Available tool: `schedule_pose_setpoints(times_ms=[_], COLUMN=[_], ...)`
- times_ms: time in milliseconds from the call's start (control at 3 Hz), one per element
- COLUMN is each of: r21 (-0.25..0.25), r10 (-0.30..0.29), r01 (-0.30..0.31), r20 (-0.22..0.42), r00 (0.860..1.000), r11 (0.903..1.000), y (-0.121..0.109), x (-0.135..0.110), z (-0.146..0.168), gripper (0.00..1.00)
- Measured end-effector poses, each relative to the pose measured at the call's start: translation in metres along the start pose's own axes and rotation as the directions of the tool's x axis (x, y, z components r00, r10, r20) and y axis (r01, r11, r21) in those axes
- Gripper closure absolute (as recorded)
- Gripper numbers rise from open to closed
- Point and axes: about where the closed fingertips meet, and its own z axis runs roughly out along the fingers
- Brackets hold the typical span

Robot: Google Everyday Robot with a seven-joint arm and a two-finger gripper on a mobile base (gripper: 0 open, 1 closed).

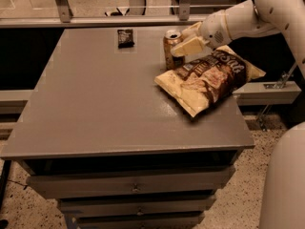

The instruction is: Move orange can near brown chip bag

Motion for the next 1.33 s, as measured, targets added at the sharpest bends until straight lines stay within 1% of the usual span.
schedule_pose_setpoints(times_ms=[333, 667, 1000, 1333], r21=[0.006, 0.027, 0.079, 0.154], r10=[0.016, 0.031, 0.022, -0.042], r01=[-0.016, -0.032, -0.024, 0.031], r20=[0.006, 0.011, 0.028, 0.067], r00=[1.000, 0.999, 0.999, 0.997], r11=[0.9999, 0.9991, 0.9966, 0.9876], y=[0.005, 0.015, 0.026, 0.035], x=[0.003, 0.007, 0.003, -0.014], z=[-0.004, -0.016, -0.049, -0.107], gripper=[0.00, 0.00, 0.00, 0.00])
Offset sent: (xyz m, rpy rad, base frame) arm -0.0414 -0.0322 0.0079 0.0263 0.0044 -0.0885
